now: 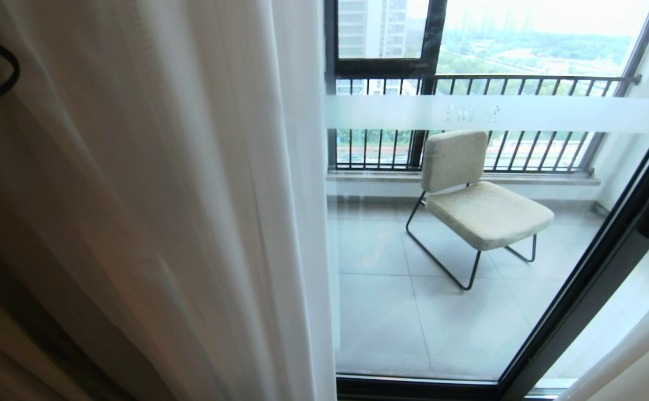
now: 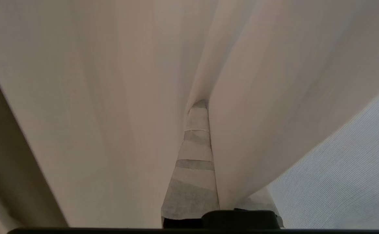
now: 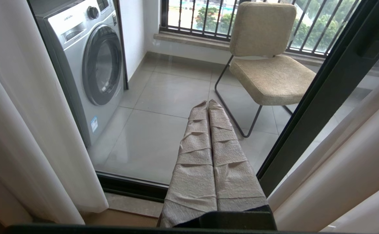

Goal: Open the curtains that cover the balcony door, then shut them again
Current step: Pull the inner curtains open on both sides

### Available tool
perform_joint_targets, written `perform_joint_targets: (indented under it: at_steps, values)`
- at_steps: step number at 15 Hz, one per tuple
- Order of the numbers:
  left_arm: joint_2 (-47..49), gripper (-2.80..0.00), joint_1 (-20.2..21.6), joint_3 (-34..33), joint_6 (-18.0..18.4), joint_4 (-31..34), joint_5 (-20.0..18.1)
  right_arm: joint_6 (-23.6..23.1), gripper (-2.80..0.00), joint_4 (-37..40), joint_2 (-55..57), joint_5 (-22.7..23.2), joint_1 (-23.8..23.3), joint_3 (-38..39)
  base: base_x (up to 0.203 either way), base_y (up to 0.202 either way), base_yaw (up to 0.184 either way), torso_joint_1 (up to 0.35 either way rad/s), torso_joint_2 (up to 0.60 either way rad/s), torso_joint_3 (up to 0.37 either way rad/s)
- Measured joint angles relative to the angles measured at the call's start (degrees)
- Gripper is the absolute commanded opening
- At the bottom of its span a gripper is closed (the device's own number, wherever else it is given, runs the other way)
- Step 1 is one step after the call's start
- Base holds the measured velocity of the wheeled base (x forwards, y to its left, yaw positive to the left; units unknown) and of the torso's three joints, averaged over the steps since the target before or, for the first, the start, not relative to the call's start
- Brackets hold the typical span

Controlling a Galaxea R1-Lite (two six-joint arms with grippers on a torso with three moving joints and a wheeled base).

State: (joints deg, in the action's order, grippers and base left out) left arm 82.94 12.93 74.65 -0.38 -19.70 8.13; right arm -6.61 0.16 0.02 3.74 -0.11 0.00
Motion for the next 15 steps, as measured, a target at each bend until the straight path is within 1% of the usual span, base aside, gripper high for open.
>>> perform_joint_targets:
  at_steps: [2, 5, 7, 9, 13, 15]
  values:
    - [1.8, -2.80, 5.6, 1.6, -0.5, 0.0, -2.3, 0.0, -2.80, 0.0, 0.0, 0.0, 0.0, 0.0, 0.000, 0.000, 0.000, 0.000, 0.00, 0.000]
    - [4.6, -2.80, 13.5, 4.3, -2.3, 0.0, -5.3, 0.0, -2.80, 0.0, 0.0, 0.0, 0.0, 0.0, 0.000, 0.000, 0.000, 0.000, 0.00, 0.000]
    - [6.7, -2.80, 18.7, 6.4, -2.7, -0.1, -7.4, 0.0, -2.80, 0.0, 0.0, 0.0, 0.0, 0.0, 0.000, 0.000, 0.000, 0.000, 0.00, 0.000]
    - [8.9, -2.80, 23.8, 8.6, -3.4, -0.1, -8.9, 0.0, -2.80, 0.0, 0.0, 0.0, 0.0, 0.0, 0.000, 0.000, 0.000, 0.000, 0.00, 0.000]
    - [13.0, -2.80, 32.9, 11.6, -4.3, -0.1, -12.7, 0.0, -2.80, 0.0, 0.0, 0.0, 0.0, 0.0, 0.000, 0.000, 0.000, 0.000, 0.00, 0.000]
    - [14.9, -2.80, 36.6, 12.6, -4.3, -0.2, -13.3, 0.0, -2.80, 0.0, 0.0, 0.0, 0.0, 0.0, 0.000, 0.000, 0.000, 0.000, 0.00, 0.000]
